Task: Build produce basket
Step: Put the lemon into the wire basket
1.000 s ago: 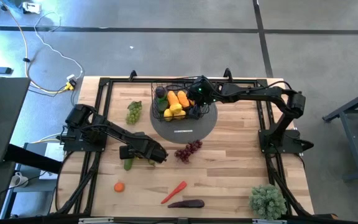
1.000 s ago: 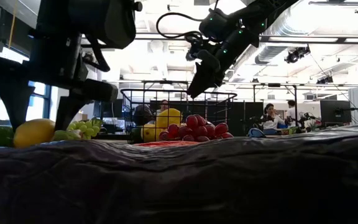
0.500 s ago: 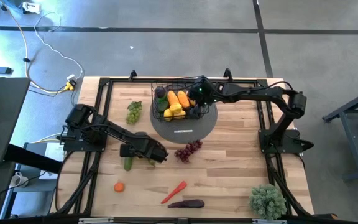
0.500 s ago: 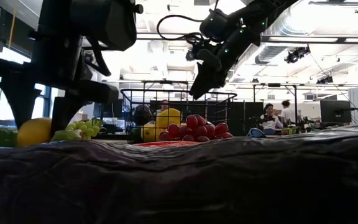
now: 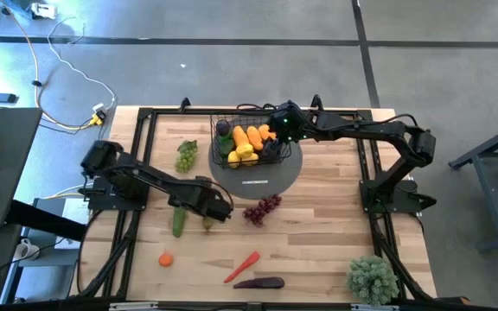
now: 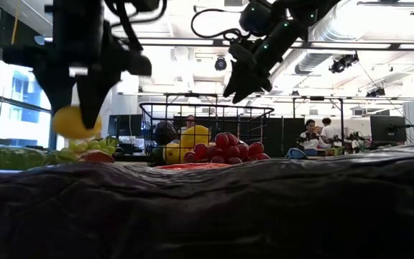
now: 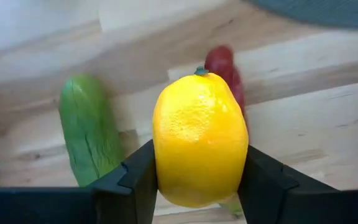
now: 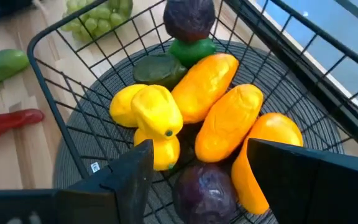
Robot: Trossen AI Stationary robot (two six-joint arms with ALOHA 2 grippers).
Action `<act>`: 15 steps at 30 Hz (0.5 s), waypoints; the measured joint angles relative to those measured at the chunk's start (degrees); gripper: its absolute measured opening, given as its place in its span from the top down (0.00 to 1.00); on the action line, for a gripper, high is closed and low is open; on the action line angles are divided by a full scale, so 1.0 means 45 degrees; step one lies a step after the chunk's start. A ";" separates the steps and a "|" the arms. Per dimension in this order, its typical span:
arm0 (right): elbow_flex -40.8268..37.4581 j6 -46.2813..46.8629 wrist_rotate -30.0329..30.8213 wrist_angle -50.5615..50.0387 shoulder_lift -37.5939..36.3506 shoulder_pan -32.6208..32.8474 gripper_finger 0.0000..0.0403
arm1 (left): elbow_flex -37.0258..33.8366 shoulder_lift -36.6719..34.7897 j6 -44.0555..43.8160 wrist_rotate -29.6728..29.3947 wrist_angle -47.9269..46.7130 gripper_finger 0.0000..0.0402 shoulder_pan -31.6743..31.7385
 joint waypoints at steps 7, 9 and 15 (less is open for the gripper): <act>0.0000 0.1143 0.0130 -0.0251 -0.0259 0.0004 0.40 | 0.0000 -0.1944 0.1898 -0.2027 -0.0279 0.60 0.0732; 0.0000 0.1525 0.0123 -0.0453 -0.0259 0.0004 0.40 | 0.0000 -0.2486 0.2493 -0.2553 -0.0288 0.60 0.1036; 0.0000 0.2604 0.0245 -0.0543 -0.0269 0.0171 0.40 | 0.0000 -0.3736 0.4985 -0.3899 -0.0041 0.60 0.2080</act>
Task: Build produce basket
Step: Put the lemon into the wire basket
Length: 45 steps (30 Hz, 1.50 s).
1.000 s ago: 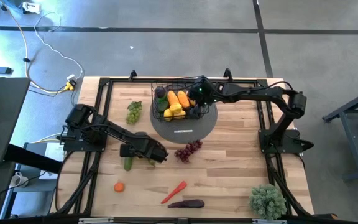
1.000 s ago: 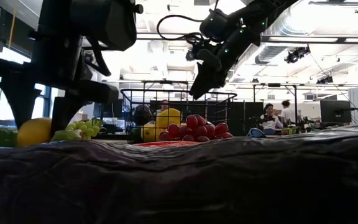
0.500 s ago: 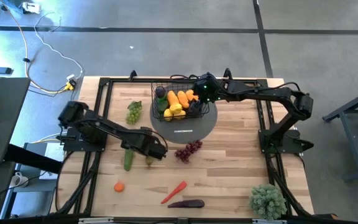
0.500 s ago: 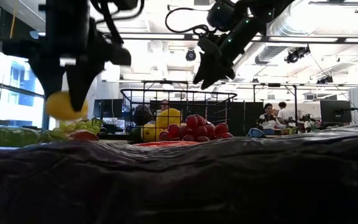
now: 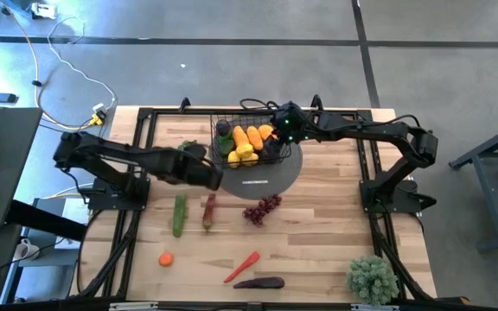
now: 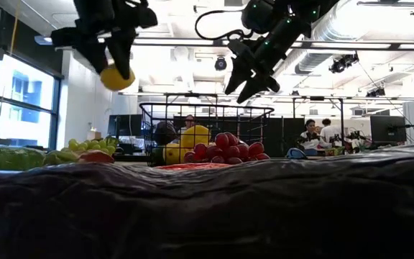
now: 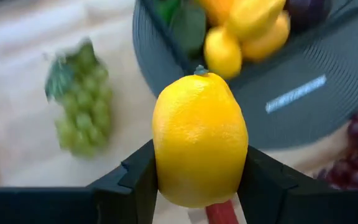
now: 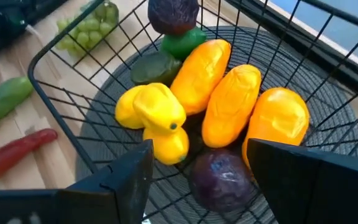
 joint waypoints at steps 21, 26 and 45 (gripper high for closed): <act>0.0000 0.3214 0.2975 -0.1187 -0.1268 0.1239 0.40 | 0.0000 -0.0608 1.0492 0.2128 0.5499 0.60 0.4261; 0.0000 0.3663 0.3475 -0.1754 -0.1587 0.1256 0.40 | 0.0000 -0.0608 1.1359 0.3041 0.5538 0.57 0.5012; -0.0005 0.2316 0.3566 -0.2217 -0.1826 -0.0099 0.40 | -0.0003 0.1718 1.2197 0.5770 0.5769 0.49 0.6165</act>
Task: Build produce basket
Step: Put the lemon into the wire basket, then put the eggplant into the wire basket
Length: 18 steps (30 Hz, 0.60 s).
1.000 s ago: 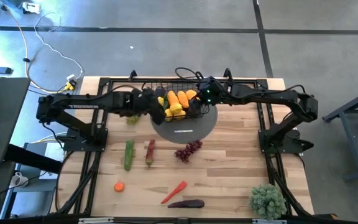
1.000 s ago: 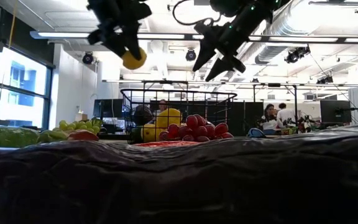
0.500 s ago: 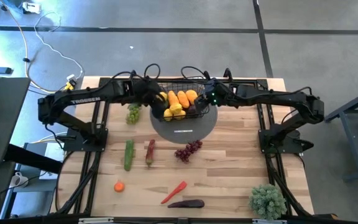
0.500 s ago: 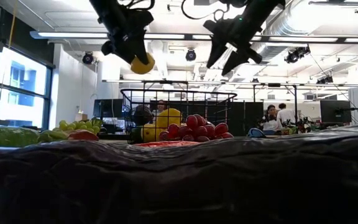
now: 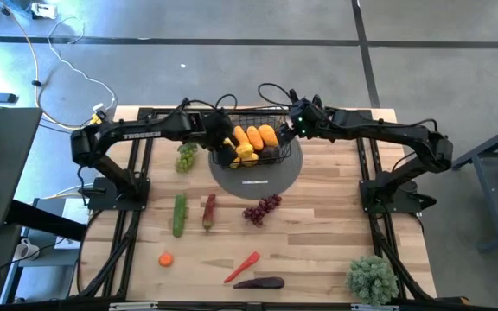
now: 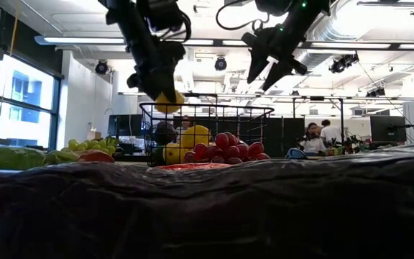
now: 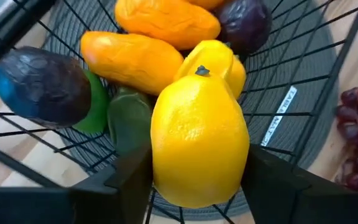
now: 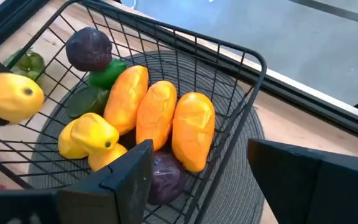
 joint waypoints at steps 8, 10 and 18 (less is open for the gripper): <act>0.0000 -0.0406 -0.0751 -0.0012 0.0000 -0.0384 0.40 | -0.0002 0.0647 0.0001 0.0034 0.0010 0.41 0.0104; 0.0000 -0.0421 -0.0793 -0.0095 0.0000 -0.0380 0.40 | 0.0002 0.0695 -0.0001 0.0056 -0.0002 0.39 0.0247; 0.0000 -0.0334 -0.1777 -0.0080 0.0000 -0.0109 0.40 | -0.0001 0.0288 -0.0216 0.0479 -0.0045 0.37 0.0857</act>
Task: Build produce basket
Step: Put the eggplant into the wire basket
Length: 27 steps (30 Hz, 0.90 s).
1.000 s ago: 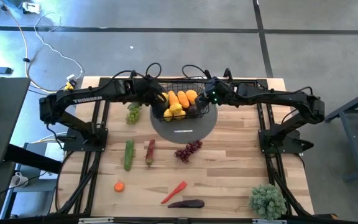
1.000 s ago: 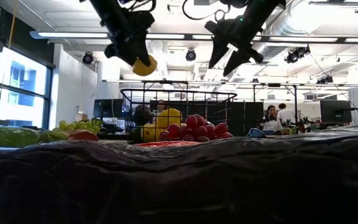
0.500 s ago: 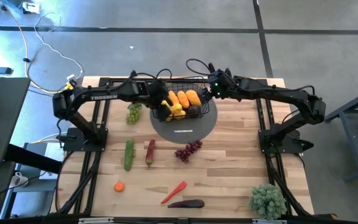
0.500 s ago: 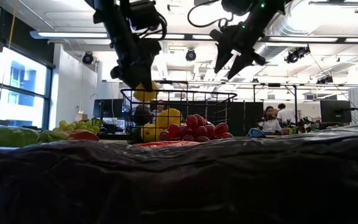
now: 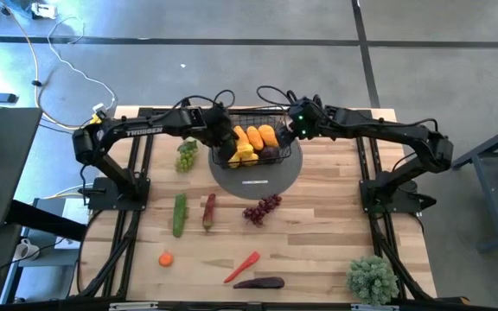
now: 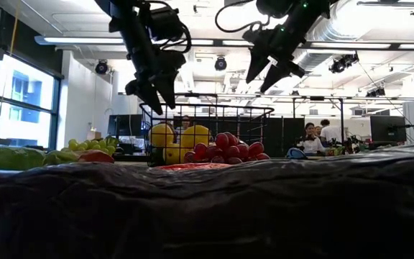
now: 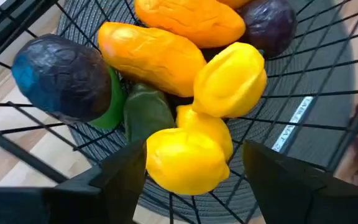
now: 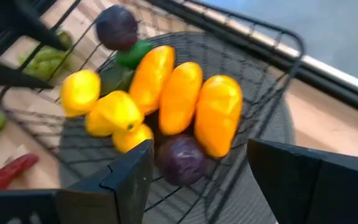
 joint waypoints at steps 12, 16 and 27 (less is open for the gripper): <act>0.0000 0.0963 -0.0159 0.0318 0.0000 0.1938 0.40 | 0.0003 -0.1624 -0.0028 0.1270 -0.0602 0.37 -0.0307; 0.0000 0.1668 -0.0157 0.0311 0.0000 0.2804 0.40 | 0.0002 -0.2100 -0.0028 0.1259 -0.1154 0.37 -0.0900; 0.0000 0.3945 -0.0152 0.0306 0.0005 0.5508 0.40 | -0.0707 -0.2822 -0.0277 0.1033 -0.2254 0.37 -0.3113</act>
